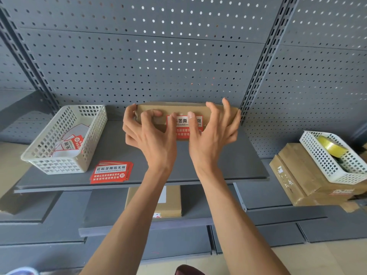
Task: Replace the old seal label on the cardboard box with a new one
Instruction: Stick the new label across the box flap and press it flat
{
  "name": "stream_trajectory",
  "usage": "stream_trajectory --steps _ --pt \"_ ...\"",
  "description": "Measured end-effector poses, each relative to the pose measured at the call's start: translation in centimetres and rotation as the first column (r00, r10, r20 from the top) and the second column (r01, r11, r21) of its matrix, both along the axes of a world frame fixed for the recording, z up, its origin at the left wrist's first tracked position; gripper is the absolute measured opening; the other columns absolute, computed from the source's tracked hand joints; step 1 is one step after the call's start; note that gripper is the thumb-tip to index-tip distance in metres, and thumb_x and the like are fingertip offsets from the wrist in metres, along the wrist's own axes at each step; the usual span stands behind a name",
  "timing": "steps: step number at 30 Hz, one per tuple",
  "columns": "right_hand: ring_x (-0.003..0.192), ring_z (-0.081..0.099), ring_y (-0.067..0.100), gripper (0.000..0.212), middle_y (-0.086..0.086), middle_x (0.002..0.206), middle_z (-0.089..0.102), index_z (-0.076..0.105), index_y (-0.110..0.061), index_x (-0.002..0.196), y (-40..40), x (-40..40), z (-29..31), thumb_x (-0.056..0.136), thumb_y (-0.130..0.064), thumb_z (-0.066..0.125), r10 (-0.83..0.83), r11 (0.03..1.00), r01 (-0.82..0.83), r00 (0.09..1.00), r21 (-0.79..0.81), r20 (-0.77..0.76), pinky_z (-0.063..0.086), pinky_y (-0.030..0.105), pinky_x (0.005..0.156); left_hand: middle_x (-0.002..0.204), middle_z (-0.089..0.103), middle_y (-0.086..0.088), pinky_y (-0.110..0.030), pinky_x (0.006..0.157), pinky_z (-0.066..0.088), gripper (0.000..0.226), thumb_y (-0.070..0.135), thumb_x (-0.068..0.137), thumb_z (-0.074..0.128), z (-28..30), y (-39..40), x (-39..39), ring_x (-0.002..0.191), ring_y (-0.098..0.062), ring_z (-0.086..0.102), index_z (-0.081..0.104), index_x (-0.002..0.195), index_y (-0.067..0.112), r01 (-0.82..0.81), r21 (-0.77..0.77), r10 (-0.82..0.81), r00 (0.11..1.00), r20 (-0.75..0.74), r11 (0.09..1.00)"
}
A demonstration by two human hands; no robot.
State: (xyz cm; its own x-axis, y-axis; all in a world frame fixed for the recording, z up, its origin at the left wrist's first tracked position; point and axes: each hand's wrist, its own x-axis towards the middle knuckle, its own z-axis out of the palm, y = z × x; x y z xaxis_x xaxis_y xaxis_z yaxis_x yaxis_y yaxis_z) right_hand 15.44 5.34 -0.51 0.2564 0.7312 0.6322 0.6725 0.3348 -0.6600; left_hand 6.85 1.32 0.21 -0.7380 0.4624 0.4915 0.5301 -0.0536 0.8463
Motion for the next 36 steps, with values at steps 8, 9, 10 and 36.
stream_trajectory --steps 8,9,10,36 --pt "0.144 0.029 0.033 0.023 -0.004 0.155 0.043 0.065 -0.031 0.120 0.3 0.5 -0.1 0.101 -0.036 0.052 -0.031 0.999 0.032 0.999 0.030 -0.030 0.030 0.056 0.105 0.146 0.041 -0.001 -0.050 0.106 0.030 0.017 0.040 0.090 0.073 0.0 -0.3 -0.5 0.136 -0.023 0.036 0.066 0.090 0.023 -0.008 0.004 0.008 1.000 -0.003 1.000" --pt "0.143 0.030 0.031 0.023 -0.005 0.154 0.043 0.065 -0.032 0.119 0.3 0.6 0.0 0.102 -0.033 0.049 -0.036 0.999 0.038 0.999 0.033 -0.033 0.032 0.056 0.104 0.145 0.042 -0.001 -0.050 0.106 0.031 0.016 0.039 0.090 0.072 0.0 -0.4 -0.7 0.135 -0.022 0.037 0.067 0.090 0.024 -0.008 0.006 0.008 1.000 -0.001 1.000" --pt "0.142 0.031 0.030 0.025 -0.006 0.154 0.044 0.065 -0.033 0.118 0.3 0.8 0.0 0.102 -0.030 0.046 -0.041 0.998 0.043 0.999 0.037 -0.034 0.033 0.056 0.102 0.144 0.042 0.000 -0.049 0.106 0.031 0.013 0.038 0.091 0.071 0.0 -0.5 -0.8 0.134 -0.022 0.037 0.068 0.090 0.025 -0.005 0.012 0.005 1.000 0.004 1.000" --pt "0.144 0.031 0.033 0.034 -0.004 0.157 0.041 0.062 -0.034 0.132 0.1 1.6 2.8 0.101 -0.042 0.049 -0.029 0.999 0.026 0.988 0.023 0.150 0.031 0.050 0.100 0.157 0.035 -0.001 -0.049 0.113 0.023 0.018 0.038 0.092 0.071 2.7 -1.1 -1.2 0.144 -0.022 0.028 0.061 0.100 0.025 0.068 -0.033 -0.069 0.997 -0.040 0.997"
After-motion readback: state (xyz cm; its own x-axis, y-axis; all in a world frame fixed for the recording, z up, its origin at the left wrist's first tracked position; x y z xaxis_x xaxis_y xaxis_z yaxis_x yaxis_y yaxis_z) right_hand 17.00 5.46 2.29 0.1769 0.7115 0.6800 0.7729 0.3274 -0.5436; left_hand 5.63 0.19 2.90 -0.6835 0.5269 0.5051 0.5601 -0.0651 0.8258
